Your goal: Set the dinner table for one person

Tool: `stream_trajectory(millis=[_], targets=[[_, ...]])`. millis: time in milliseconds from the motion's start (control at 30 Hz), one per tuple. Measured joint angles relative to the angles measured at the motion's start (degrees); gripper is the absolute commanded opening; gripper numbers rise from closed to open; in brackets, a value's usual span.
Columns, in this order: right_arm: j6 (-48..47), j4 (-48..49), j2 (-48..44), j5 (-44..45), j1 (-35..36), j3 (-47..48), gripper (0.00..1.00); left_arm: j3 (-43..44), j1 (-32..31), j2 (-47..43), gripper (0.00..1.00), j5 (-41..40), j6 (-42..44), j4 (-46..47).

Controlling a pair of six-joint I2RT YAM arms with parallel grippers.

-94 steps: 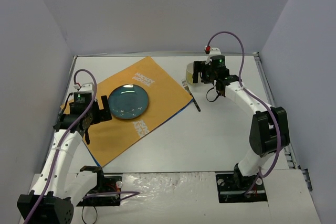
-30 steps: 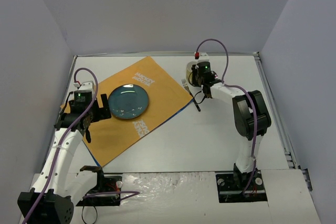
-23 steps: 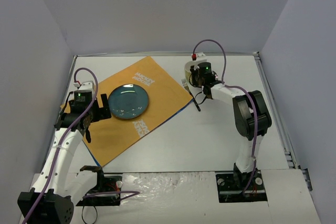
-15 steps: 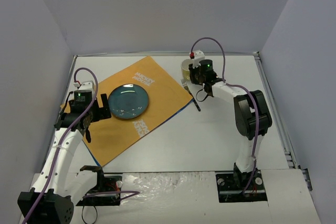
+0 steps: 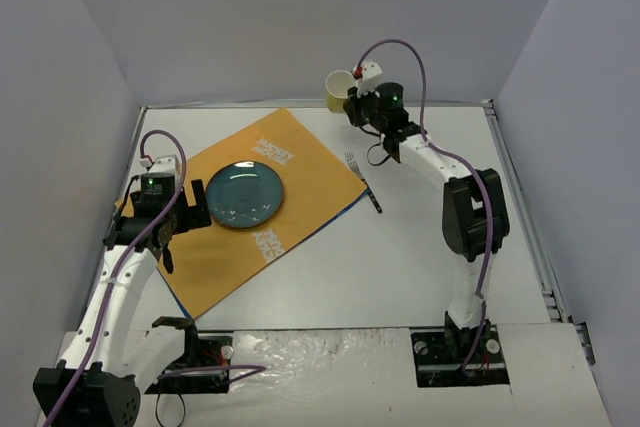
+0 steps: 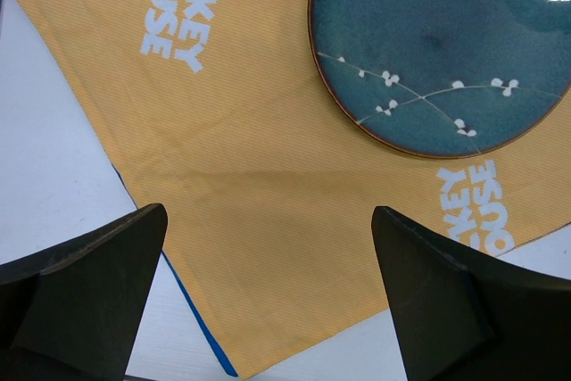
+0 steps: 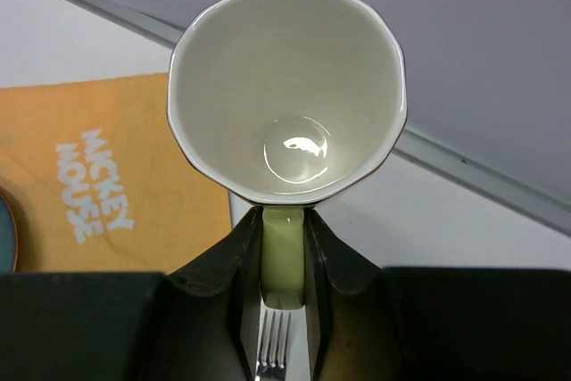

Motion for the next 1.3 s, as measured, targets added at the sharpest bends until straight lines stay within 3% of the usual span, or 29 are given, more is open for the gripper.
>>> stream_trajectory(millis=[533,1300], targets=[[-1.3,-7.3,17.2,-12.3,4.7,19.7,0.00,0.0,0.3,-0.1,0.97,-0.2,0.0,0.3],[-2.5,-6.6,24.8,-8.2,8.0,25.1,0.00,0.0,0.7,0.0,0.97,-0.2,0.2,0.3]])
